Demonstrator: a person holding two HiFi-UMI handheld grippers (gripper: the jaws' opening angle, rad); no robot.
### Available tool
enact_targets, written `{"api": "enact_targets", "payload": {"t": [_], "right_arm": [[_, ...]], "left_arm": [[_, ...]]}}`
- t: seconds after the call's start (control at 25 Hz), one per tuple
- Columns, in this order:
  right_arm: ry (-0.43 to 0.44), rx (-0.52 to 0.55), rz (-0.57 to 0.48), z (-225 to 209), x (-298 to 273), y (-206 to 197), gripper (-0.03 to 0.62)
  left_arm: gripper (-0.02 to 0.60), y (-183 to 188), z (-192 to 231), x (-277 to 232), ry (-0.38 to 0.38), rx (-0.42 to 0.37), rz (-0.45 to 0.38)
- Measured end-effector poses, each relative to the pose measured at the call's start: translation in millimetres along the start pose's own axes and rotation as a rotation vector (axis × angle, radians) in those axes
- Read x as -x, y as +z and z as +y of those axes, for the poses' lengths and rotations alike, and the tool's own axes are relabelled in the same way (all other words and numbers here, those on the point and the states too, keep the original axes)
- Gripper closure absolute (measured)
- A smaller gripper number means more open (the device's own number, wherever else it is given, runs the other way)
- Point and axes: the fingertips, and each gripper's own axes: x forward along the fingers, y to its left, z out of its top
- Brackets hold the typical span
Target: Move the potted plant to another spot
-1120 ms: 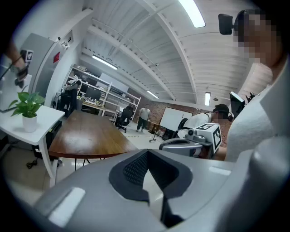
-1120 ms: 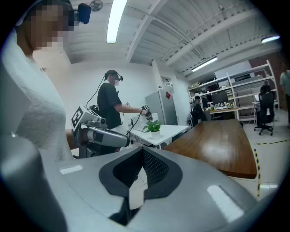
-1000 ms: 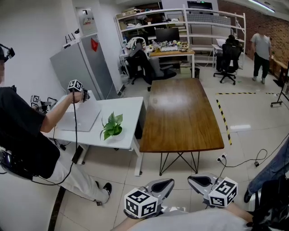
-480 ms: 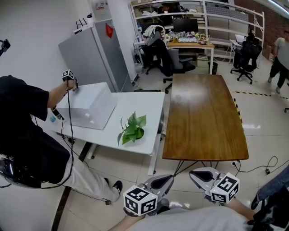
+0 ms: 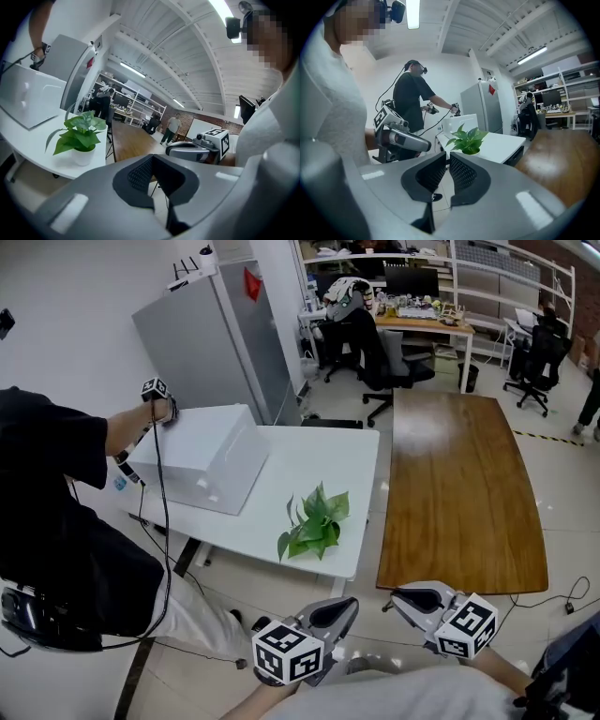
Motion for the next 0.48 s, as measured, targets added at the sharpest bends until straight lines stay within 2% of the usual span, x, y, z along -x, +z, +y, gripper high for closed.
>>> {"api": "enact_targets", "payload": {"t": [0.28,0.48], "right_arm": [[0.024,-0.003,0.011,-13,-46,2,0.556],[0.042,0.016,0.029,-15,-73,0,0.517]], "left_arm": [[0.584,0,42,9,0.026,0.027,0.013],[0.584,0,65,20,0.052,0.041,0.007]]}}
